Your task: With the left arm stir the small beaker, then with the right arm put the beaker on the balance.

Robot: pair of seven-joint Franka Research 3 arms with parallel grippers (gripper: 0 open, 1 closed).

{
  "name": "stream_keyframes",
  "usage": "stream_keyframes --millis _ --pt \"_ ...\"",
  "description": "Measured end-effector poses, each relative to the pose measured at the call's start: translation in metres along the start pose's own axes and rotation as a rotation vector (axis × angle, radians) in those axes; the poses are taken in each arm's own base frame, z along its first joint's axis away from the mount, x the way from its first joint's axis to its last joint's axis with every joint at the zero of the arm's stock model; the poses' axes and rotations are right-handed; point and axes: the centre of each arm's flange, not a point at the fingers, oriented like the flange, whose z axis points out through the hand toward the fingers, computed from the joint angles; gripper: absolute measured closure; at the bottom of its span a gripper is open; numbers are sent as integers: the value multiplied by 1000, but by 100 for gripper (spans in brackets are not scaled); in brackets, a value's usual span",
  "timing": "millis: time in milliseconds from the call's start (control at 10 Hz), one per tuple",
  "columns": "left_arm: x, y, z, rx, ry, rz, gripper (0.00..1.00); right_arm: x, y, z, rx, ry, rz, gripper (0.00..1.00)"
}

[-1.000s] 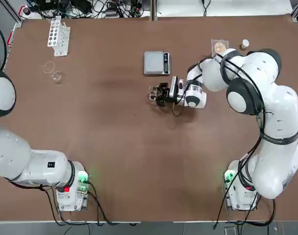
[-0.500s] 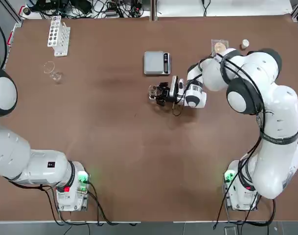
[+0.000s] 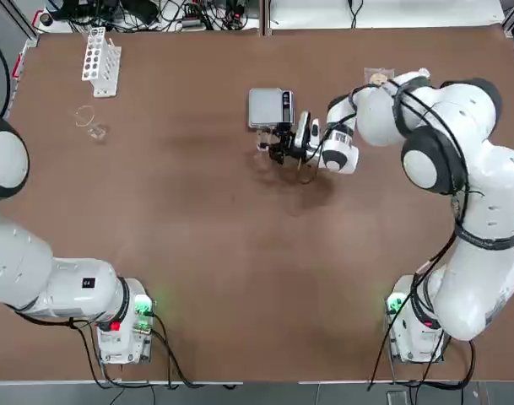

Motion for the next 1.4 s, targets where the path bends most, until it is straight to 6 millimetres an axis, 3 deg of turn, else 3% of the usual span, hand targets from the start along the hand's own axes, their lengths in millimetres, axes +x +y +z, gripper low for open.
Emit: stream_keyframes --millis 200,500,700,1400 --pt "0 -5 0 1 0 -6 0 24 16 -5 -28 33 -6 41" --pt "0 -2 -1 0 1 0 0 40 51 -16 -93 41 -25 41" --pt "0 -1 -1 0 2 1 0 50 67 -12 -124 20 -46 41" --pt "0 -1 -1 0 5 1 0 16 101 17 -163 -46 -50 41"
